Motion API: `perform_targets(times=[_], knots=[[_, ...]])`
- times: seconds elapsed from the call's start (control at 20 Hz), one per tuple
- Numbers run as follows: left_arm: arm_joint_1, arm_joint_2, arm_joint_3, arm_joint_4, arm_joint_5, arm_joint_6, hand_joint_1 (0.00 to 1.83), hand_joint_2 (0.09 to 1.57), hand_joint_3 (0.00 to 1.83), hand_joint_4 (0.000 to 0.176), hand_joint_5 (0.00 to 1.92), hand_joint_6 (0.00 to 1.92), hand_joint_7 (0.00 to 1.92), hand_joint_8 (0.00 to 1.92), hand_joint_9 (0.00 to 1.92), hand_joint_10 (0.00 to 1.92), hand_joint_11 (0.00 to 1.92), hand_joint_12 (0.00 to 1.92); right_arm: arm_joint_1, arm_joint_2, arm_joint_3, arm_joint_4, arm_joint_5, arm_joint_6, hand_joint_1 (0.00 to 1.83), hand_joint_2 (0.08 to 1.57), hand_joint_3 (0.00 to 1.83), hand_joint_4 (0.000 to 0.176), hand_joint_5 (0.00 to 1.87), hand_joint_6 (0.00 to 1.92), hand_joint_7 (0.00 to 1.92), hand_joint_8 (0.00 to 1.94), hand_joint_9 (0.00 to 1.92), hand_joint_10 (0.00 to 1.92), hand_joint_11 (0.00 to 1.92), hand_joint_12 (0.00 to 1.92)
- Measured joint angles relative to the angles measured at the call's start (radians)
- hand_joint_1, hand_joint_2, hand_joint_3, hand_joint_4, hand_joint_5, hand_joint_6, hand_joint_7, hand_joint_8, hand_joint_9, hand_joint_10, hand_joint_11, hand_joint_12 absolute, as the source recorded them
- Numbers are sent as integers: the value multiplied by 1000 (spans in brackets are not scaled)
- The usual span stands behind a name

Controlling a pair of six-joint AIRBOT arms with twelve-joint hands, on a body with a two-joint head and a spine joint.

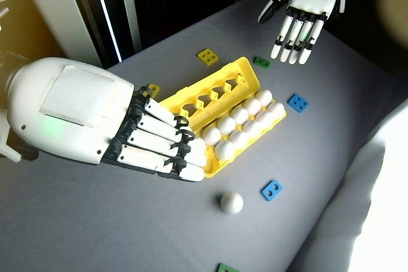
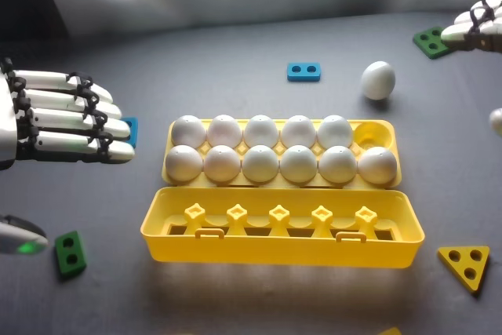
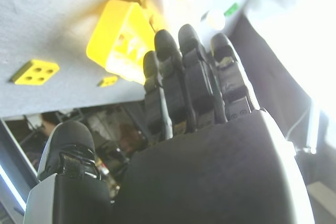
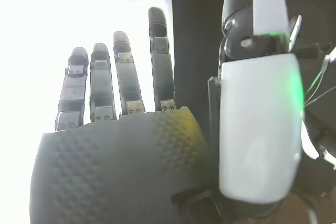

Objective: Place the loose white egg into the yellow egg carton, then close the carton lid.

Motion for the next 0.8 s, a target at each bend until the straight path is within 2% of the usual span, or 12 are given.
perform_targets(times=[0.15,0.2,0.3,0.4,0.55,0.65,0.7,0.8], knots=[[0,1,1,13,2,-13,0,1177,13,0,170,0,176,1,158,1,0,347,0,0,0,-1,-3,-21,73,1279,3,0,215,3,196,2,177,2,0,427],[0,1,5,16,0,-18,0,1174,7,0,192,3,200,4,183,5,0,409,0,0,0,3,-2,-22,69,1279,2,0,219,3,204,3,184,3,0,442],[-5,2,11,22,3,-24,0,1173,4,0,198,3,196,0,177,0,0,405,2,0,0,31,-4,-23,110,1278,0,0,217,5,208,5,191,4,0,450],[-15,2,23,53,-1,-52,0,1181,3,0,186,0,177,2,154,1,0,354,18,-3,7,39,-7,-29,85,1285,2,0,203,1,191,1,166,3,0,417],[-35,2,35,103,0,-101,0,1148,0,0,206,4,211,7,189,7,0,419,45,-24,24,43,-21,-55,87,1253,0,0,211,3,198,3,178,5,0,435],[-39,2,42,119,-13,-129,0,1133,0,0,199,2,204,5,186,3,0,410,49,-64,61,51,-55,-55,153,1145,0,0,215,1,197,0,176,1,0,440],[-53,3,43,141,-12,-146,0,1125,0,0,191,0,196,1,179,1,0,397,50,-81,84,54,-70,-56,107,1070,0,0,167,1,154,1,135,1,0,353],[-74,4,43,178,-15,-194,0,1120,0,0,190,3,201,3,178,4,0,385,51,-113,137,64,-103,-56,162,951,0,0,176,5,155,4,130,2,0,299]])
